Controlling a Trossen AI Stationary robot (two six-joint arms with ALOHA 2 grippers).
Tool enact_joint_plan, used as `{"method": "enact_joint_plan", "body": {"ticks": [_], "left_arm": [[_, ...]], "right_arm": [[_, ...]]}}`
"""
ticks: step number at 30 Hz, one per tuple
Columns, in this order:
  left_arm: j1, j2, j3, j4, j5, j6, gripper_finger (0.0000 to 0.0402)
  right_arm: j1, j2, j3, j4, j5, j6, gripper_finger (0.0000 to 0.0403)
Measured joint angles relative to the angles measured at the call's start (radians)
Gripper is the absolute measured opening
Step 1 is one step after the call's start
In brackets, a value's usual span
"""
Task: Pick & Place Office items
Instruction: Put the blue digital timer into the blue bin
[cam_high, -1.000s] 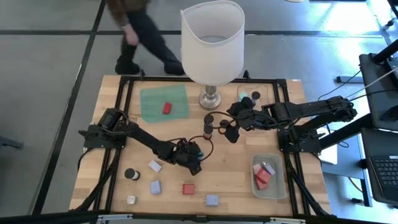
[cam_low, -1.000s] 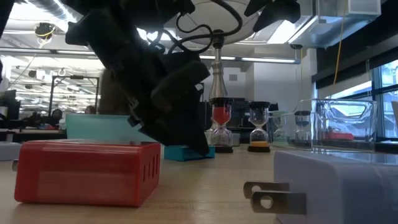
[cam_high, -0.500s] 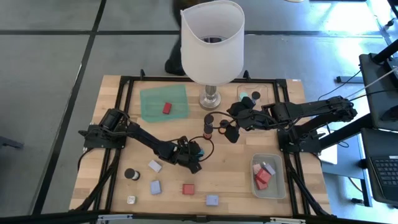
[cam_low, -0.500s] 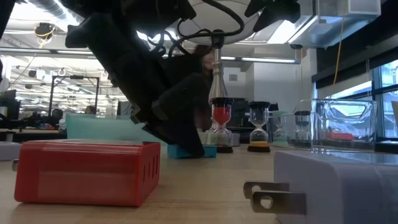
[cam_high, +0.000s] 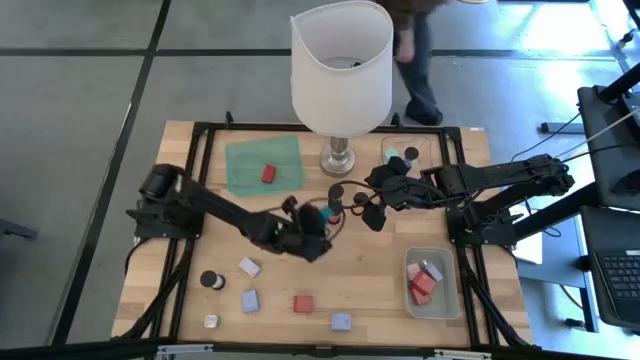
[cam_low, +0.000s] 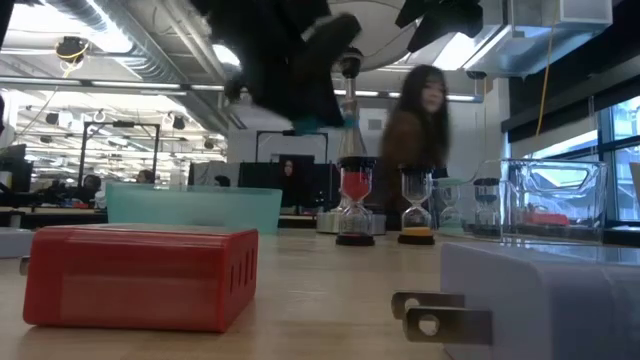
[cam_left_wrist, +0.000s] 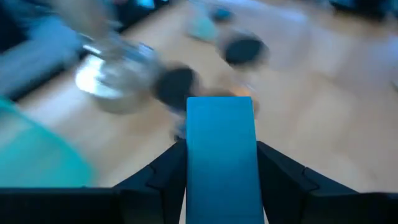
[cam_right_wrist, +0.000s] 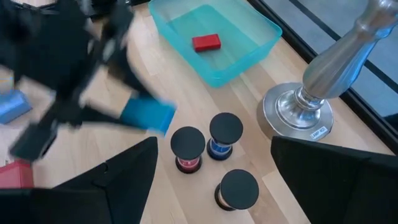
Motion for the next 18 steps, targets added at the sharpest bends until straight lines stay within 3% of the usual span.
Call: {"method": "enact_joint_plan", "body": {"ticks": [7, 13, 18], "left_arm": [[0.117, -0.191, 0.005, -0.319, -0.033, -0.147, 0.0159], [0.291, -0.268, 0.003, -0.602, 0.096, -0.292, 0.0158], [0.421, -0.267, -0.068, -0.642, 0.185, -0.240, 0.0158]], "right_arm": [[0.001, 0.000, 0.000, 0.011, 0.009, -0.004, 0.0318], [-0.002, 0.000, 0.000, 0.020, 0.051, -0.002, 0.0318], [-0.002, 0.000, 0.000, 0.024, 0.085, 0.020, 0.0318]]}}
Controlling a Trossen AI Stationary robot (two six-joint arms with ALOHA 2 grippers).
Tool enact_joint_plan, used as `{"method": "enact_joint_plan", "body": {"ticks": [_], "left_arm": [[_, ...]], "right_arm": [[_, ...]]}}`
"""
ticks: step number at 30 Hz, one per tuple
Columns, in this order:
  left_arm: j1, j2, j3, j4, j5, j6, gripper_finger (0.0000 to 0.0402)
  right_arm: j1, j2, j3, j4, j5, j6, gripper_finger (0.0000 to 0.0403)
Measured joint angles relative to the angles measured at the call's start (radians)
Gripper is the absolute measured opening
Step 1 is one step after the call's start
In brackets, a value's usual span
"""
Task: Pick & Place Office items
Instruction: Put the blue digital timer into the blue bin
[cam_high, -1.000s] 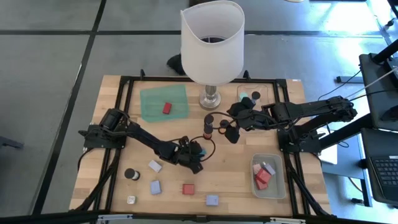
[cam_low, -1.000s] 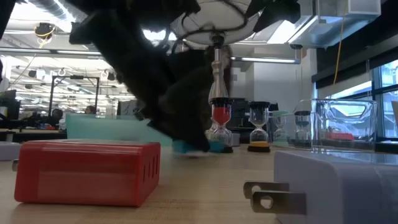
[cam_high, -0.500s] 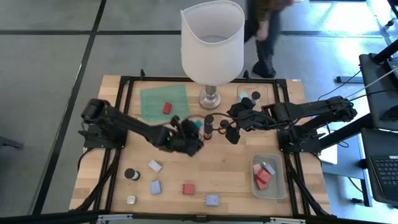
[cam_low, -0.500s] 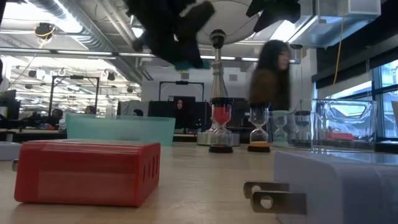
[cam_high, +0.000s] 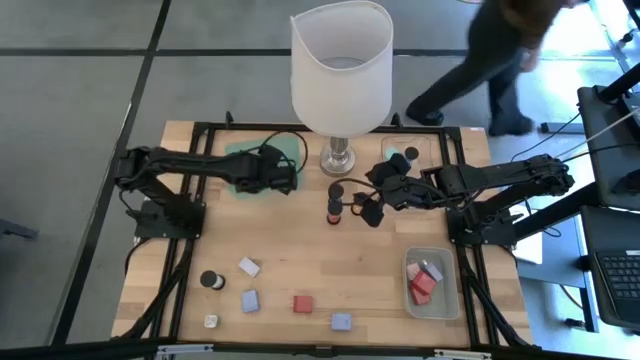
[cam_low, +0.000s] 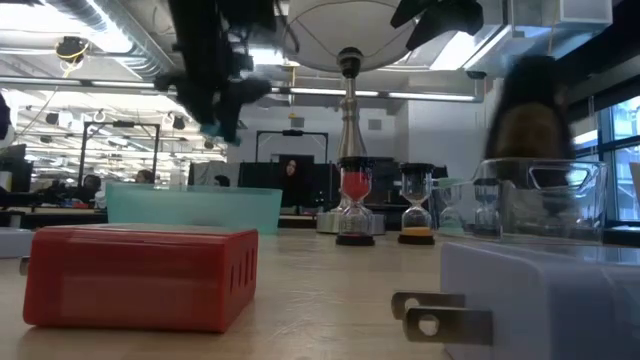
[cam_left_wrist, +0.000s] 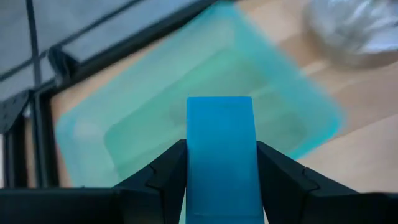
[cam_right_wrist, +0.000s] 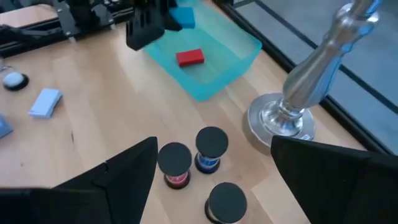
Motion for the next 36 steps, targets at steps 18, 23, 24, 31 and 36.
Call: {"method": "enact_joint_plan", "body": {"ticks": [18, 23, 24, 31, 36], "left_arm": [[0.312, 0.006, -0.308, 0.273, 0.269, 0.151, 0.0158], [0.339, 0.006, -0.367, 0.354, 0.302, 0.183, 0.0160], [0.341, 0.006, -0.374, 0.364, 0.303, 0.189, 0.0160], [0.350, 0.006, -0.383, 0.362, 0.304, 0.221, 0.0166], [0.350, 0.004, -0.383, 0.362, 0.301, 0.214, 0.0191]], "right_arm": [[-0.032, 0.000, 0.000, 0.011, 0.085, 0.052, 0.0318], [-0.051, 0.000, 0.000, 0.011, 0.085, 0.056, 0.0318], [-0.053, 0.000, 0.000, 0.012, 0.085, 0.056, 0.0318], [-0.072, 0.000, 0.000, 0.014, 0.084, 0.056, 0.0318], [-0.089, 0.000, 0.000, 0.014, 0.084, 0.056, 0.0318]]}}
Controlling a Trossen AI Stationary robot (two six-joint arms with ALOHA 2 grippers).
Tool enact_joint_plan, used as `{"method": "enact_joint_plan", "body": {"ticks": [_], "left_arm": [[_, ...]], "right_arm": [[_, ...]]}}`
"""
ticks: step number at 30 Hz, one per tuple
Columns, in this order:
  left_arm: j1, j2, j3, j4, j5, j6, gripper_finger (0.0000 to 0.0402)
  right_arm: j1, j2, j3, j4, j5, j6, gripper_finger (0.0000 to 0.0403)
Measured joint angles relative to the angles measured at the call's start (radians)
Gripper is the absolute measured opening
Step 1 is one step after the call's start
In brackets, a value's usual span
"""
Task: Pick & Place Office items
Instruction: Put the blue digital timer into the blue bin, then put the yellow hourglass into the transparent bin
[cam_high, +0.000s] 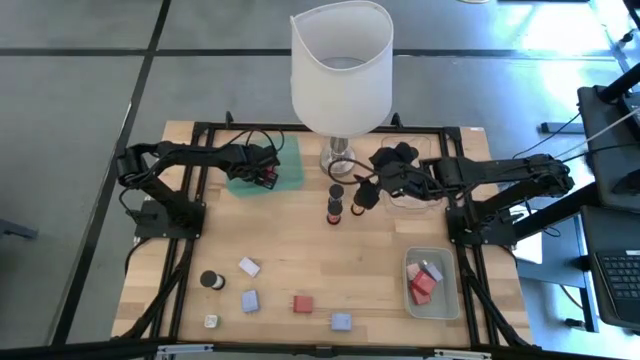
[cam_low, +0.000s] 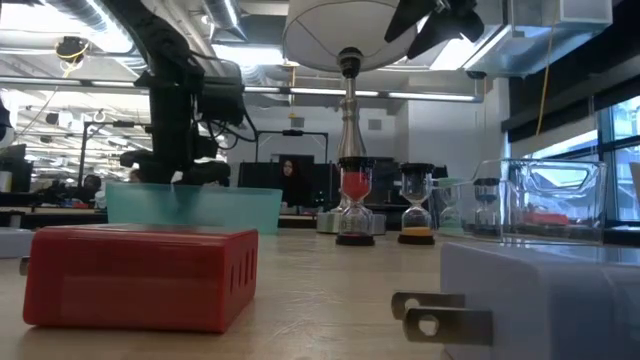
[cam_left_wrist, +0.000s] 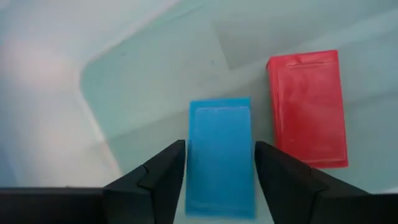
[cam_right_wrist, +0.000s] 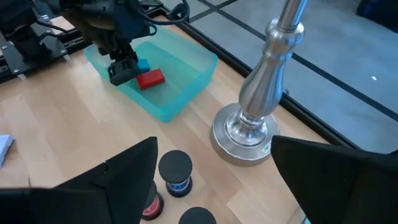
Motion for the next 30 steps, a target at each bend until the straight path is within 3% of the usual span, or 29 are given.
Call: {"method": "enact_joint_plan", "body": {"ticks": [8, 13, 19, 26, 30], "left_arm": [[0.001, -0.014, 0.030, -0.049, 0.019, 0.091, 0.0219], [0.001, -0.042, 0.120, -0.148, 0.013, 0.128, 0.0213], [-0.008, -0.131, 0.242, -0.168, -0.013, 0.128, 0.0198], [-0.060, -0.294, 0.319, -0.130, -0.029, 0.115, 0.0184], [-0.090, -0.386, 0.320, -0.102, -0.061, 0.075, 0.0179]], "right_arm": [[-0.013, 0.000, 0.000, -0.001, -0.033, -0.005, 0.0318], [-0.013, 0.000, 0.000, -0.003, -0.123, -0.061, 0.0318], [-0.013, 0.000, 0.000, -0.017, -0.140, -0.059, 0.0318], [-0.016, 0.024, 0.000, -0.029, -0.088, 0.164, 0.0318], [-0.016, 0.067, 0.000, -0.038, -0.103, 0.205, 0.0318]]}}
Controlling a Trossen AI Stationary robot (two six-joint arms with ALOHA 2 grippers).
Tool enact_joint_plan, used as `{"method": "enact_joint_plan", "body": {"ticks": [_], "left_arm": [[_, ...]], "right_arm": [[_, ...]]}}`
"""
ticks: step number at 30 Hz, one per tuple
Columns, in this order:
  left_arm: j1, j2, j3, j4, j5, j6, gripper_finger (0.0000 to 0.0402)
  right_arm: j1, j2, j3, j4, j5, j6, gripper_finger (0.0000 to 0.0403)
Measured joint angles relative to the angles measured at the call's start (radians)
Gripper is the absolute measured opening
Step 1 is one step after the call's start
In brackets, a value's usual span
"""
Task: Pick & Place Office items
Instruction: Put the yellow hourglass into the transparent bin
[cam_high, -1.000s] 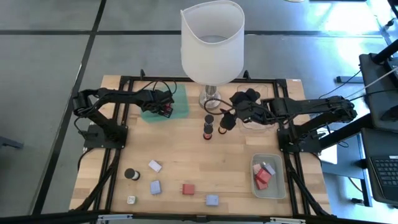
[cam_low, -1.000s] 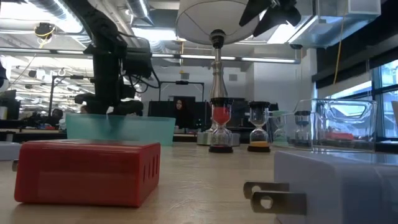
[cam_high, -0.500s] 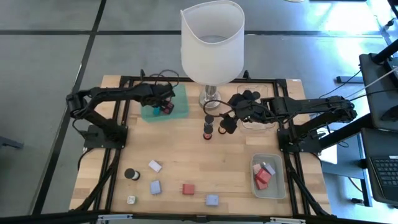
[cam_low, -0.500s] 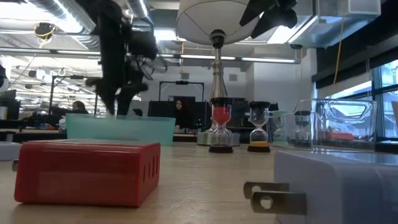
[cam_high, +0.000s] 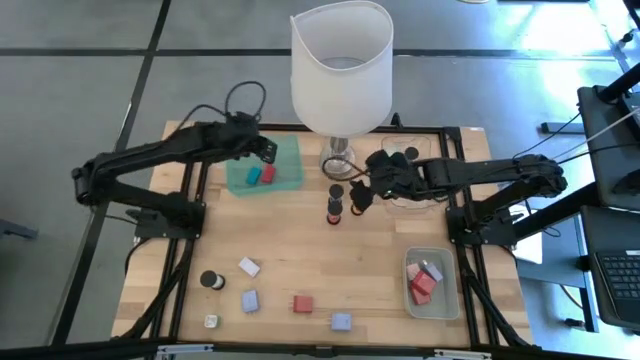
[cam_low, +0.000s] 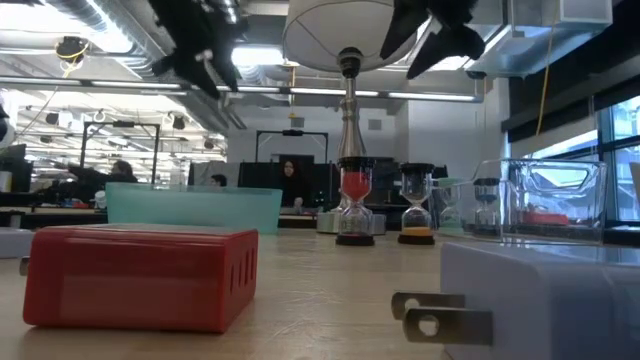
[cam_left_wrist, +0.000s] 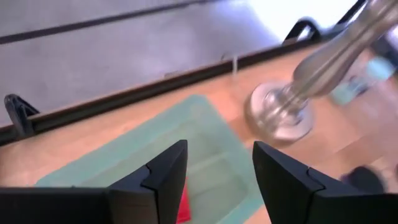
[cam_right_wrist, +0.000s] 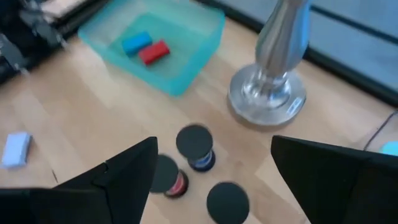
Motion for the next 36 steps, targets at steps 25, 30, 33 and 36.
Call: {"method": "enact_joint_plan", "body": {"ticks": [25, 30, 33, 36], "left_arm": [[-0.162, -0.100, -0.007, 0.011, -0.027, -0.114, 0.0175], [-0.168, -0.100, -0.007, 0.012, -0.027, -0.114, 0.0173], [-0.168, -0.100, -0.007, 0.012, -0.027, -0.114, 0.0173], [-0.168, -0.100, -0.007, 0.012, -0.027, -0.114, 0.0173]], "right_arm": [[-0.063, 0.233, 0.000, -0.067, -0.195, 0.084, 0.0318], [-0.064, 0.241, 0.000, -0.066, -0.183, 0.083, 0.0318], [-0.065, 0.241, 0.000, -0.069, -0.171, 0.083, 0.0318], [-0.067, 0.242, 0.000, -0.079, -0.171, 0.083, 0.0318]]}}
